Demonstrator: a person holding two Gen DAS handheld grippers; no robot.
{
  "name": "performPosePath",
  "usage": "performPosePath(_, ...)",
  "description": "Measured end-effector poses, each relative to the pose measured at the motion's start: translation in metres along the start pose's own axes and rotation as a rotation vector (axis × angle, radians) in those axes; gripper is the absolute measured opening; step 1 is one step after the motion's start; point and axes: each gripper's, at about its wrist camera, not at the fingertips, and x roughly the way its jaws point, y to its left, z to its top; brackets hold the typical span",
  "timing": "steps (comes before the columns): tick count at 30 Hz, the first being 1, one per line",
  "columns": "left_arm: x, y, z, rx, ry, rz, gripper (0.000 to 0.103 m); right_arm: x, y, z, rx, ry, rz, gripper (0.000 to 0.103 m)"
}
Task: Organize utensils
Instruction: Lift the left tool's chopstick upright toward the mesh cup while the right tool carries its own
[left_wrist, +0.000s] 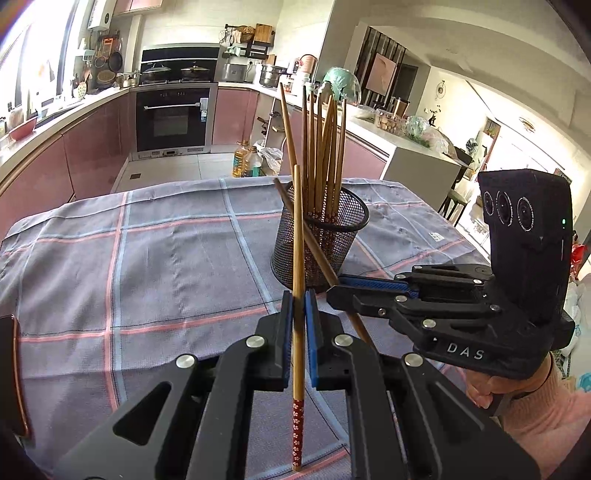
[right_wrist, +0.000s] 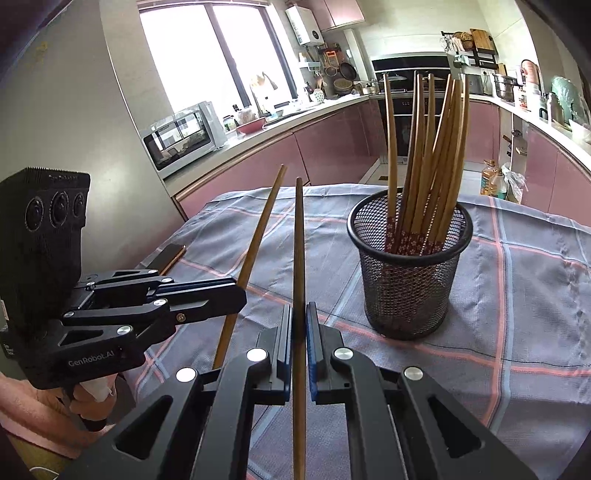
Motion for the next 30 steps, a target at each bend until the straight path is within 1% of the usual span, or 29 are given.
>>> performPosePath(4, 0.003, -0.001, -0.001, 0.011, 0.013, -0.009, 0.008, -0.003, 0.008, 0.001, -0.024, -0.015, 0.014, 0.006)
performPosePath(12, 0.009, 0.002, 0.000, -0.001, 0.026, -0.027, 0.008, -0.006, 0.009, 0.001, -0.022, -0.025, 0.026, 0.006)
performPosePath(21, 0.009, 0.001, 0.001, -0.001, 0.016, -0.017, 0.007, -0.012, 0.002, 0.002, -0.004, -0.040, -0.003, 0.006)
performPosePath(30, 0.007, -0.002, 0.003, 0.000, 0.004, -0.018, 0.007, -0.028, -0.012, 0.006, 0.024, -0.089, -0.035, 0.006)
